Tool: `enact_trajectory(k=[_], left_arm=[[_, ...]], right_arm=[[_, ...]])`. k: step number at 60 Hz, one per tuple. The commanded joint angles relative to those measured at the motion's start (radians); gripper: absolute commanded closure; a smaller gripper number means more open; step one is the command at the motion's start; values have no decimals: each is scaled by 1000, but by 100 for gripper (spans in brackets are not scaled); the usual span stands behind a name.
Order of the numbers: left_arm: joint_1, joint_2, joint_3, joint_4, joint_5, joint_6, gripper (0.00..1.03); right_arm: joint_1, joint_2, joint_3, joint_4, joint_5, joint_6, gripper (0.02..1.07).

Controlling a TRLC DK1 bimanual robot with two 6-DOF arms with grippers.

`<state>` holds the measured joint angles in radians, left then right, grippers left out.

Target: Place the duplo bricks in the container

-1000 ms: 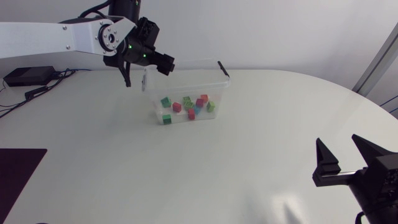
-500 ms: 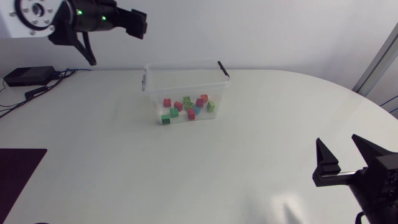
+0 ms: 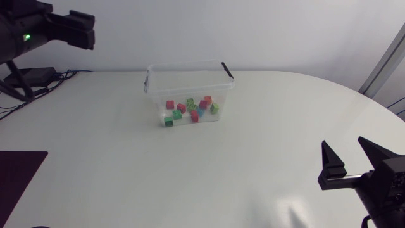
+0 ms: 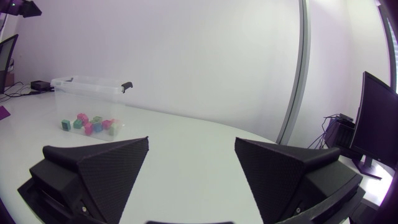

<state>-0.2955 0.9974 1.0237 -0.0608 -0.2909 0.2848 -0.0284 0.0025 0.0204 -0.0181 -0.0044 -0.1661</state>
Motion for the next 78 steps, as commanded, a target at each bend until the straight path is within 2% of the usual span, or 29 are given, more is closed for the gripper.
enact_trajectory(k=[1, 30, 41, 53, 69, 78], left_arm=[[-1, -106, -79, 19, -10, 11, 4], [9, -697, -416, -27, -27, 14, 5], [9, -890, -508, -108, -21, -4, 5], [118, -1000, -498, -166, -22, -4, 5], [202, -1013, -468, -228, -27, -56, 5], [274, -1013, -453, -254, -28, -81, 5]], right_arm=[[-7, -9, -20, 14, -8, -21, 7], [-7, -9, -20, 14, -8, -19, 7], [-7, -9, -20, 14, -8, -19, 7], [-7, -7, -20, 14, -8, -19, 7], [-7, -7, -20, 14, -8, -19, 7], [-7, -9, -20, 14, -8, -19, 7]])
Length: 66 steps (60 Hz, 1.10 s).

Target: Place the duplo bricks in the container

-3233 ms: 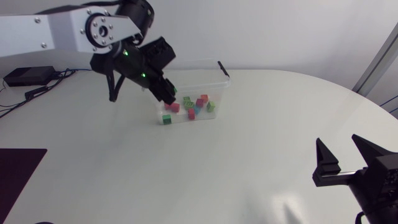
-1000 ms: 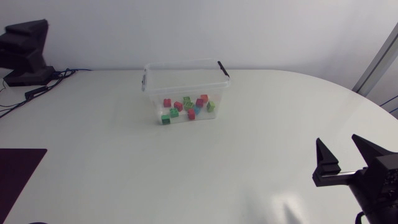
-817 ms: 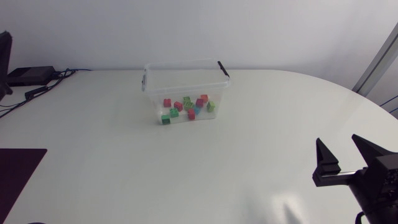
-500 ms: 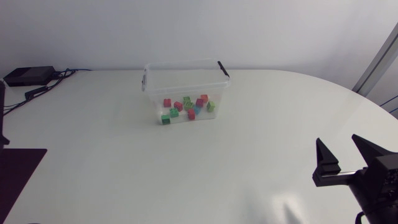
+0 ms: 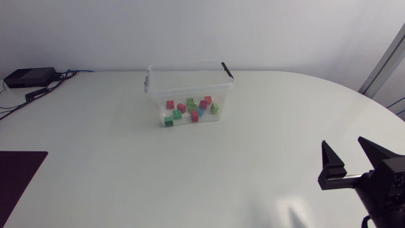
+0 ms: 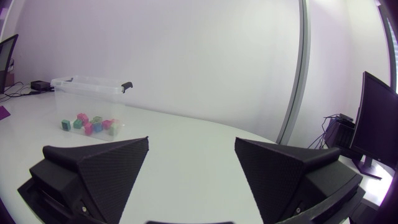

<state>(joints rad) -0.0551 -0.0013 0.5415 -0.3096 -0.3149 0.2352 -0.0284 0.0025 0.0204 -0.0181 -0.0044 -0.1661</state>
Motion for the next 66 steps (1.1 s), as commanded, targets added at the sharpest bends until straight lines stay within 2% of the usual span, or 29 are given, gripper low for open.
enact_trajectory(k=[1, 6, 9, 66], left_arm=[[38, -14, 28, -6, -3, -31, 5], [35, -14, -2, 6, 5, -39, 5], [23, -14, -49, 47, 18, -31, 4], [54, 1, -526, 301, 305, -229, 4]], right_arm=[[-7, -7, -20, 14, -8, -19, 7], [-7, -9, -20, 14, -8, -21, 7], [-7, -7, -20, 14, -8, -18, 7], [27, -3, -20, 18, 4, 160, 7]])
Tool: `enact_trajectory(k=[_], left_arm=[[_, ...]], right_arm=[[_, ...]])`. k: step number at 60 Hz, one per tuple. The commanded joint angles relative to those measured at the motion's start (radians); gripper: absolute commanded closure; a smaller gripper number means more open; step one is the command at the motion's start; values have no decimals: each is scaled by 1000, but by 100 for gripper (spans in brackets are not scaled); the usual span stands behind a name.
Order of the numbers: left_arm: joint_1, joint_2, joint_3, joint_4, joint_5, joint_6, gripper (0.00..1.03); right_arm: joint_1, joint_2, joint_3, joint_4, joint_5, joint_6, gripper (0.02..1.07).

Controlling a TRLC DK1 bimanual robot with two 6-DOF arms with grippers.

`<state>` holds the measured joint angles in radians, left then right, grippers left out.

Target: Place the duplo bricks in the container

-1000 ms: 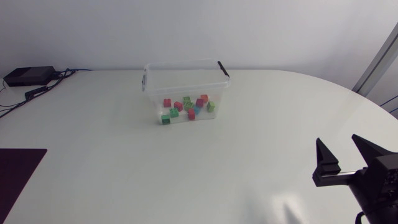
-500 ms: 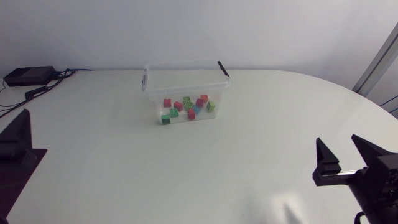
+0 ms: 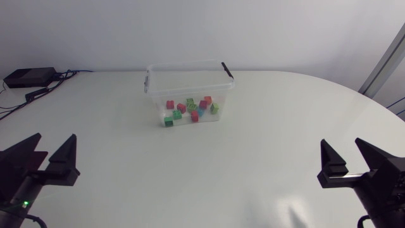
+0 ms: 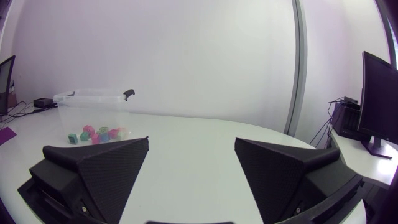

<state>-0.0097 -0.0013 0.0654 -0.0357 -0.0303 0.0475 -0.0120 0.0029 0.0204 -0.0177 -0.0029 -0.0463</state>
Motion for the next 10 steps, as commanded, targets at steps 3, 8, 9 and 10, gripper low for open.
enact_trajectory(k=[3, 8, 9, 10], left_arm=[[10, 1, -65, 36, 30, -47, 4], [10, 1, -65, 36, 30, -47, 4], [10, 1, -65, 36, 30, -47, 4], [10, 1, -65, 36, 30, -47, 4]], right_arm=[[12, -3, -20, 18, 3, 46, 7], [12, -3, -20, 18, 3, 46, 7], [12, -3, -20, 18, 3, 46, 7], [12, -3, -20, 18, 3, 46, 7]])
